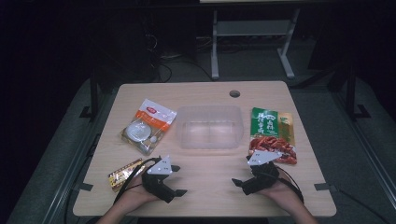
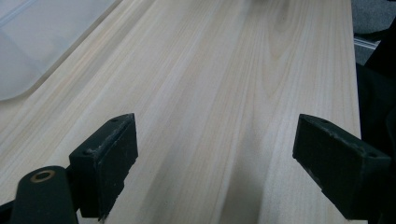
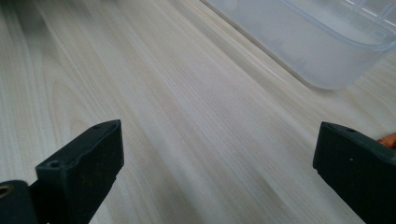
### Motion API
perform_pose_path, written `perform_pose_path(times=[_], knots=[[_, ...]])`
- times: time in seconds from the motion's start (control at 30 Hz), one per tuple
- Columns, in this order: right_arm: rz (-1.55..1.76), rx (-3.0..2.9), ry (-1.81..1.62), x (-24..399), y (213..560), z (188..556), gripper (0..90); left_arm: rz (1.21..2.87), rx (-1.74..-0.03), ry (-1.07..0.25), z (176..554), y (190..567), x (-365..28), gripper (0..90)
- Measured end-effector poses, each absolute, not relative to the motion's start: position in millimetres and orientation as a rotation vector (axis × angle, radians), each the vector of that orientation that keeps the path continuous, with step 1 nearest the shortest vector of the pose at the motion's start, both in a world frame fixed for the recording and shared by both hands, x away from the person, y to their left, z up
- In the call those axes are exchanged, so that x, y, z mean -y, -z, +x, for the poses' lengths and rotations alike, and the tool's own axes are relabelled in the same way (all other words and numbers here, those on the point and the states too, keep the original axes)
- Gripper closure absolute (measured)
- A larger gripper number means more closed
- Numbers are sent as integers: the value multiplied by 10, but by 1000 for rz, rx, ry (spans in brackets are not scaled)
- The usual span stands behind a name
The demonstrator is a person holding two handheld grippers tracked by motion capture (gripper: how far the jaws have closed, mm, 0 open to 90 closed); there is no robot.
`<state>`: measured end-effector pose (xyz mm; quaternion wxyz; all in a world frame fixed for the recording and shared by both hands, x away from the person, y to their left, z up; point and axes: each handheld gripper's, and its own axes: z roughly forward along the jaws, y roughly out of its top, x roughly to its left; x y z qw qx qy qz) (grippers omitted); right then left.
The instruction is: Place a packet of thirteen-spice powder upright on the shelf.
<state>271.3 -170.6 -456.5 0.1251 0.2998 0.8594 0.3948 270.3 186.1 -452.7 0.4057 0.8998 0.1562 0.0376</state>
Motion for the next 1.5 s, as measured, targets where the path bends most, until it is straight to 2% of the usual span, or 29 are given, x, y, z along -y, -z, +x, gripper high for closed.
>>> perform_pose_path(times=[0.83, 1.5], knots=[[860, -2538, -1154, 1681, 4591, 2718, 15, 2290, -456, -88, 2701, 4385, -2151, 140], [860, -2550, -1152, 1686, 4594, 2721, 16, 2269, -542, -156, 2763, 4300, -2426, 142]])
